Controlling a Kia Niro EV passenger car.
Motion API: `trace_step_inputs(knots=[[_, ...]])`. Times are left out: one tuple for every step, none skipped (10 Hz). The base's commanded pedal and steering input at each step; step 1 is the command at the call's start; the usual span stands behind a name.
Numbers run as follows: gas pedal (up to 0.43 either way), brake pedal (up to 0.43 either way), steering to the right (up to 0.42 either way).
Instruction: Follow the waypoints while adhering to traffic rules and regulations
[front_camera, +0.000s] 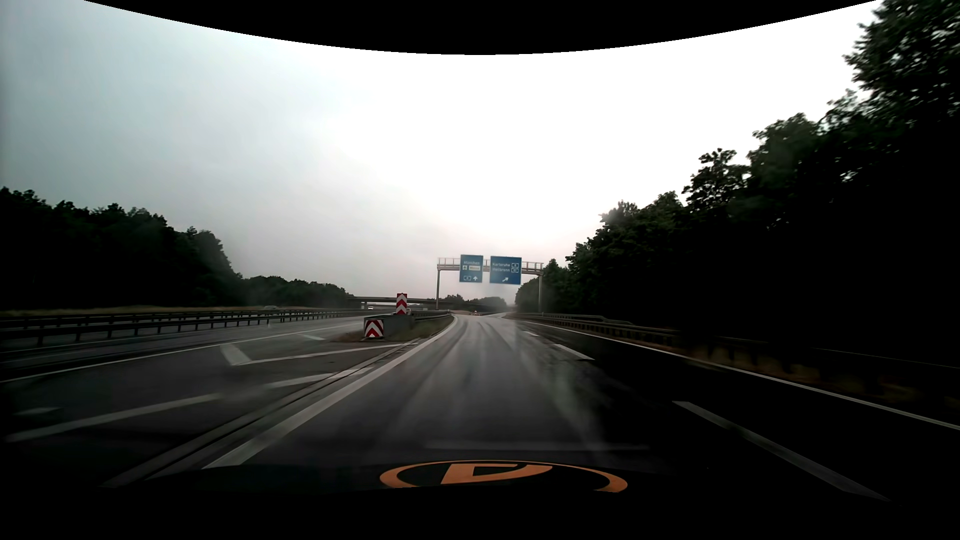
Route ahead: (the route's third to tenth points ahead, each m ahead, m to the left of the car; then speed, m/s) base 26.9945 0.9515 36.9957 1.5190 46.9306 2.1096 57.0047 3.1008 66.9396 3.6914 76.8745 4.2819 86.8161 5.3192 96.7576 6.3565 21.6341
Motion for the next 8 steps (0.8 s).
trace_step_inputs(knots=[[0.138, 0.000, -0.009], [0.138, 0.000, -0.010], [0.138, 0.000, -0.010], [0.138, 0.000, -0.009], [0.138, 0.000, -0.009], [0.138, 0.000, -0.009], [0.138, 0.000, -0.009], [0.138, 0.000, -0.009]])
